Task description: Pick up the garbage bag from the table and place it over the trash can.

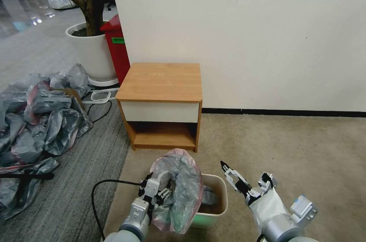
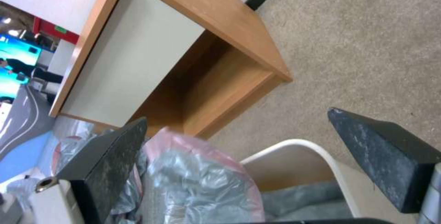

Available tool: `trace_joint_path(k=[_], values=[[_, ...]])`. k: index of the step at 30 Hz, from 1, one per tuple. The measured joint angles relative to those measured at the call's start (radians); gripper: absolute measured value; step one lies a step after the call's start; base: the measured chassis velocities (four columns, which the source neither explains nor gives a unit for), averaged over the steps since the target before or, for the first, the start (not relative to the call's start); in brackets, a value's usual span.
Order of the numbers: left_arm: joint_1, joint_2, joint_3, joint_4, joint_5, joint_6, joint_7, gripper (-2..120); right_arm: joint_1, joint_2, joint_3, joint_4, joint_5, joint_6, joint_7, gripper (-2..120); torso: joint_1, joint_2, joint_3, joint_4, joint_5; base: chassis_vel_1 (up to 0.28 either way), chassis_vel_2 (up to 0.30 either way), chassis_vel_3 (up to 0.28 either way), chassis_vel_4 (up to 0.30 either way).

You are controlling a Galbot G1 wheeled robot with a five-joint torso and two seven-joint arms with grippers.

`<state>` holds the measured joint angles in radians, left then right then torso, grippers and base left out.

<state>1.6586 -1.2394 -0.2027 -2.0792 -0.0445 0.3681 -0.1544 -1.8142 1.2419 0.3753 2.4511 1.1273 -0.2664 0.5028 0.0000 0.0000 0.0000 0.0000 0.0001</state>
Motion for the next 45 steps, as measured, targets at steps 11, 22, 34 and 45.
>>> trace_joint_path(k=[11, 22, 34, 45], values=[[-0.007, -0.025, 0.019, 0.015, -0.027, 0.011, -0.055, 41, -0.007, -0.009, 0.022, -0.004, 0.003, 0.001, -0.006, 100, 0.0, 0.0, 0.0, 0.0, 0.0, 0.0, 0.0, 0.0, 0.0], [0.001, -0.035, -0.014, 0.019, -0.08, -0.136, -0.051, 11, 0.006, -0.012, -0.015, -0.033, -0.185, -0.029, -0.155, 100, 0.0, 0.0, 0.0, 0.0, -0.0004, 0.0, 0.0, 0.0, 0.0], [0.001, -0.036, -0.086, -0.037, -0.125, -0.259, 0.032, 9, 0.163, -0.011, -0.151, -0.118, -0.351, -0.123, -0.393, 100, 0.0, 0.0, 0.0, 0.0001, 0.0, 0.0, 0.0, 0.0, 0.0], [0.003, -0.027, -0.123, -0.073, -0.126, -0.321, 0.084, 9, 0.331, 0.026, -0.229, -0.156, -0.208, -0.226, -0.138, 100, 0.0, 0.0, 0.0, 0.0001, -0.0002, 0.0, 0.0, 0.0, 0.0]])
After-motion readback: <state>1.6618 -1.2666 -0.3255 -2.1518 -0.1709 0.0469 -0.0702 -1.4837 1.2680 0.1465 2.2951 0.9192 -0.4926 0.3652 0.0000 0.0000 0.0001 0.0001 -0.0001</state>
